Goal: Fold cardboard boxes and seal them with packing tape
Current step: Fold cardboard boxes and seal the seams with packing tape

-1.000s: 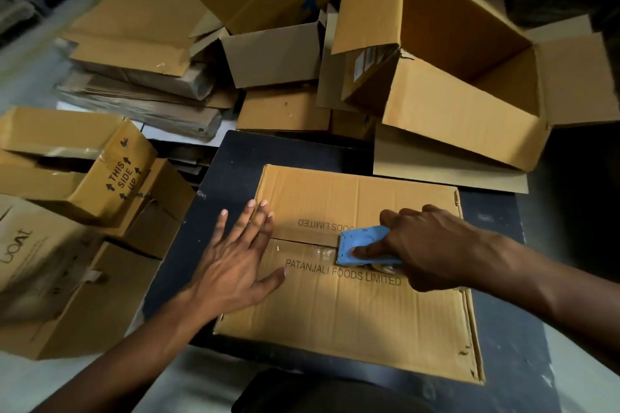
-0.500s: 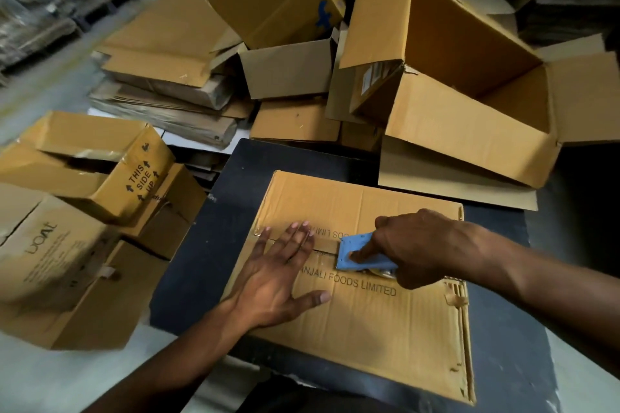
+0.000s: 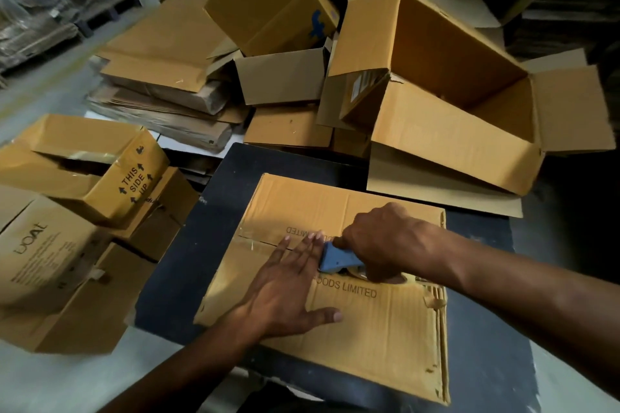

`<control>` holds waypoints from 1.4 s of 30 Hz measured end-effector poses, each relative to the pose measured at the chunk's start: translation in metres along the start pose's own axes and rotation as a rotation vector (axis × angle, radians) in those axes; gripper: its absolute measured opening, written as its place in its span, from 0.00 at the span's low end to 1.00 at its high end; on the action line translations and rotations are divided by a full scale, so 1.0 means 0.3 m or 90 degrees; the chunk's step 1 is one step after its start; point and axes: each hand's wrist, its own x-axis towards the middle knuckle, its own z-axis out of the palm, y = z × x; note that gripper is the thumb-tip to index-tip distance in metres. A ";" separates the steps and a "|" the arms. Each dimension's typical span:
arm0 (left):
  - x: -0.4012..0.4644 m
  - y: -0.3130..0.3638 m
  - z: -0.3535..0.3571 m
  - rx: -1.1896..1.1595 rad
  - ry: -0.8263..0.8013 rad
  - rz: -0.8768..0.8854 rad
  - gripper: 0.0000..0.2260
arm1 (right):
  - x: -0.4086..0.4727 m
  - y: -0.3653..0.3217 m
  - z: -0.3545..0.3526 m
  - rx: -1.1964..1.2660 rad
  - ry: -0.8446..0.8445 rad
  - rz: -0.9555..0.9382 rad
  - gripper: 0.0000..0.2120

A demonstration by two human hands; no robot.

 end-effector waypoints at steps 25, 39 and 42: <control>0.053 0.323 -0.004 -0.059 -0.033 -0.028 0.52 | -0.230 0.122 0.172 0.060 0.012 -0.002 0.36; 0.014 0.169 0.008 -0.016 0.034 -0.009 0.49 | -0.214 0.099 0.074 0.019 -0.045 -0.017 0.15; 0.010 0.174 0.008 -0.015 0.032 -0.014 0.49 | -0.280 0.127 0.108 0.010 -0.068 -0.013 0.17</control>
